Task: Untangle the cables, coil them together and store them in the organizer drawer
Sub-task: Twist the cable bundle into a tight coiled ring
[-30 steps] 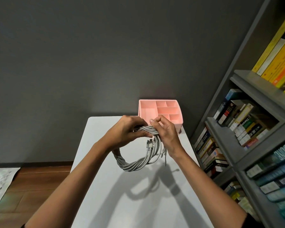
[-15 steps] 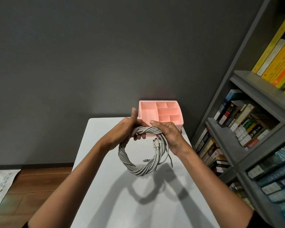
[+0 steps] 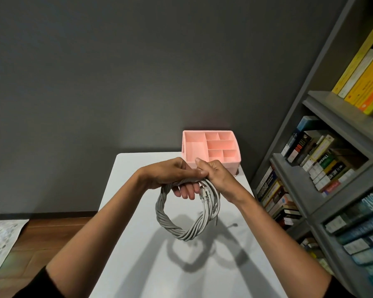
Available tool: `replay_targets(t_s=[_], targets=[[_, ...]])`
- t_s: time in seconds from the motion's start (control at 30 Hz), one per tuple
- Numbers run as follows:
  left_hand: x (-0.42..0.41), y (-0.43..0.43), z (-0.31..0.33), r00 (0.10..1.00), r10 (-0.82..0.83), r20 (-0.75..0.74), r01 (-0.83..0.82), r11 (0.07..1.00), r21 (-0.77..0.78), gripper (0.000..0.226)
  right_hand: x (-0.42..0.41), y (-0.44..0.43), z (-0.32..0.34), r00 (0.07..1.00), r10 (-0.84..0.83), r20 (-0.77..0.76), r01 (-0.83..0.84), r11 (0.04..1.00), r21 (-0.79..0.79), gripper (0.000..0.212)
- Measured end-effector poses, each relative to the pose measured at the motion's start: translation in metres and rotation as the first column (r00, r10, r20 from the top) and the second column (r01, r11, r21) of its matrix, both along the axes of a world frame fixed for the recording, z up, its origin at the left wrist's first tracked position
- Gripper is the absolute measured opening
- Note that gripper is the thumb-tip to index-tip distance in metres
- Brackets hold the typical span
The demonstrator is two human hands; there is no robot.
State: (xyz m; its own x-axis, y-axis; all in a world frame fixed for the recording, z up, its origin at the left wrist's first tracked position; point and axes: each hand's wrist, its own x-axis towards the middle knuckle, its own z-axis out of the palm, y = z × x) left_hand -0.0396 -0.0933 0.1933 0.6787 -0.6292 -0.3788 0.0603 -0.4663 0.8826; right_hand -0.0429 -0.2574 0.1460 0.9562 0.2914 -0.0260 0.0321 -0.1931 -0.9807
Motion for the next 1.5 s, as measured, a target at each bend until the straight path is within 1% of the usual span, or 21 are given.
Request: replay_targets(t_s=[0.1,0.17,0.27,0.37,0.47,0.6,0.63,0.73,0.8,0.93,0.97,1.0,1.03,1.07,1.1,1.13,1.23,1.3,1.33,1.43,1.5], targets=[[-0.002,-0.004,-0.003,0.996,0.024,0.085,-0.016,0.996,-0.092,0.041,0.003,-0.002,0.002,0.999,-0.017,-0.043,0.019,0.998,0.060,0.060],[-0.003,-0.003,-0.004,0.993,0.039,0.112,-0.025,0.992,-0.121,0.041,0.006,-0.006,0.003,0.998,-0.003,-0.059,0.007,0.998,0.060,0.057],[-0.003,-0.001,-0.005,0.991,0.049,0.121,-0.032,0.990,-0.139,0.040,0.008,-0.012,0.003,0.999,0.026,-0.046,-0.026,1.000,0.006,0.050],[-0.004,0.001,-0.007,0.990,0.064,0.123,-0.042,0.984,-0.170,0.039,0.009,-0.017,0.002,0.999,0.033,-0.010,-0.033,0.999,0.017,0.045],[-0.002,0.006,-0.011,0.990,0.096,0.106,-0.069,0.970,-0.233,0.041,0.011,-0.024,-0.004,0.998,0.055,0.024,-0.055,0.998,0.019,0.058],[-0.001,0.017,-0.013,0.983,0.158,0.098,-0.117,0.935,-0.335,0.040,0.010,-0.041,-0.015,0.997,0.081,0.018,-0.082,0.996,0.043,0.064],[-0.001,0.020,-0.013,0.977,0.186,0.104,-0.137,0.923,-0.360,0.039,0.010,-0.046,-0.020,0.996,0.087,0.013,-0.087,0.995,0.045,0.071],[0.000,0.027,-0.014,0.965,0.243,0.094,-0.175,0.873,-0.456,0.043,0.009,-0.055,-0.035,0.998,0.054,-0.027,-0.054,0.999,-0.004,0.106],[-0.001,0.026,-0.015,0.968,0.240,0.073,-0.174,0.850,-0.497,0.046,0.008,-0.056,-0.043,0.996,0.064,-0.056,-0.065,0.998,-0.011,0.109],[-0.004,0.016,-0.016,0.971,0.237,0.029,-0.186,0.825,-0.533,0.038,0.007,-0.045,-0.049,0.991,0.065,-0.114,-0.055,0.994,0.094,0.092],[-0.004,0.014,-0.016,0.968,0.248,0.019,-0.200,0.820,-0.536,0.037,0.008,-0.042,-0.049,0.987,0.081,-0.137,-0.072,0.995,0.070,0.085],[-0.005,0.011,-0.016,0.965,0.260,0.010,-0.215,0.818,-0.534,0.036,0.006,-0.038,-0.046,0.990,0.072,-0.123,-0.073,0.997,0.001,0.060],[-0.005,0.009,-0.015,0.964,0.267,0.005,-0.224,0.817,-0.531,0.036,0.006,-0.035,-0.045,0.996,0.070,-0.062,-0.077,0.991,-0.108,0.033],[-0.006,0.008,-0.014,0.964,0.267,0.004,-0.225,0.817,-0.531,0.036,0.008,-0.033,-0.045,0.996,0.092,-0.019,-0.093,0.970,-0.226,0.017],[-0.006,0.007,-0.013,0.964,0.264,0.007,-0.220,0.818,-0.531,0.036,0.013,-0.033,-0.045,0.993,0.114,0.034,-0.093,0.922,-0.375,0.016],[-0.007,0.007,-0.013,0.966,0.260,0.012,-0.214,0.822,-0.527,0.036,0.016,-0.032,-0.044,0.993,0.112,0.037,-0.080,0.871,-0.484,0.016],[-0.010,0.007,-0.014,0.969,0.247,0.020,-0.202,0.834,-0.513,0.037,0.025,-0.036,-0.038,0.992,0.123,0.009,-0.101,0.846,-0.524,0.021],[-0.011,0.007,-0.014,0.968,0.250,0.012,-0.209,0.835,-0.509,0.036,0.027,-0.043,-0.029,0.994,0.111,0.005,-0.094,0.862,-0.498,0.022],[-0.011,0.006,-0.013,0.968,0.250,0.009,-0.211,0.837,-0.505,0.036,0.025,-0.045,-0.025,0.996,0.095,-0.003,-0.086,0.893,-0.442,0.025],[-0.011,0.003,-0.010,0.972,0.232,0.027,-0.186,0.842,-0.507,0.035,0.023,-0.048,-0.022,0.995,0.064,-0.080,-0.074,0.989,-0.127,0.020],[-0.011,0.002,-0.008,0.972,0.230,0.041,-0.178,0.843,-0.508,0.036,0.023,-0.048,-0.023,0.988,0.069,-0.135,-0.056,0.994,0.098,0.027]])
